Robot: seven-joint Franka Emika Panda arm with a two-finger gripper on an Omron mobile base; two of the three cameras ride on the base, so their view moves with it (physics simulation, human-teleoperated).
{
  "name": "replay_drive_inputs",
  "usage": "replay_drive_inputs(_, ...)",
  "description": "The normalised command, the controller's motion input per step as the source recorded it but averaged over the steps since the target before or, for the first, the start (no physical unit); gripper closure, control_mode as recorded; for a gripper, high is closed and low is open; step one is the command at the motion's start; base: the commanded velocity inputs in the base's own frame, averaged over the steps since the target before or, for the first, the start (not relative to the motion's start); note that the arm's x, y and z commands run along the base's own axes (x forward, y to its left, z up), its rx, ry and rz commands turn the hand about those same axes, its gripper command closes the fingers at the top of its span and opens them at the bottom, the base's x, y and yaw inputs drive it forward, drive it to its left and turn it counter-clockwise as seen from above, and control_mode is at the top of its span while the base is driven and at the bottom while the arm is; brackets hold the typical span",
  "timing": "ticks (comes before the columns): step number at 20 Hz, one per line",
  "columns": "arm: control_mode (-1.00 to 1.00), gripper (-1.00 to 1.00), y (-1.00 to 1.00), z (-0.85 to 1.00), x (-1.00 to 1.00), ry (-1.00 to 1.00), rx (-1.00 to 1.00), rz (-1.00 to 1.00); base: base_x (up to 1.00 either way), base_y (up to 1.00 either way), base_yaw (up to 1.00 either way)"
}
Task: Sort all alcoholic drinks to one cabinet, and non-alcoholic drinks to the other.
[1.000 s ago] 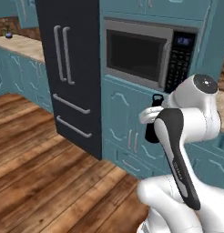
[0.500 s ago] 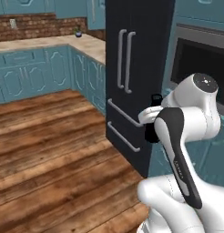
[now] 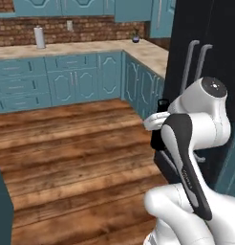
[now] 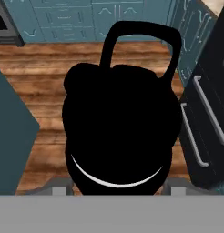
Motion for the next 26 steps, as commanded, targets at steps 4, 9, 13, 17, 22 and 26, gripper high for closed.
replay_drive_inputs(4,1.0,1.0,0.0,0.0,0.0,0.0,0.0,0.0,1.0,-0.11,0.27)
replay_drive_inputs(9,1.0,1.0,0.0,0.0,0.0,0.0,0.0,0.0,1.0,-0.22,0.21)
replay_drive_inputs(13,1.0,1.0,0.0,0.0,0.0,0.0,0.0,0.0,1.0,-0.08,-0.02)
replay_drive_inputs(17,1.0,1.0,0.0,0.0,0.0,0.0,0.0,0.0,1.0,-0.04,-0.09)
replay_drive_inputs(22,1.0,1.0,0.0,0.0,0.0,0.0,0.0,0.0,0.94,-0.02,-0.36)
replay_drive_inputs(26,1.0,1.0,0.0,0.0,0.0,0.0,0.0,0.0,0.7,0.0,-0.58)
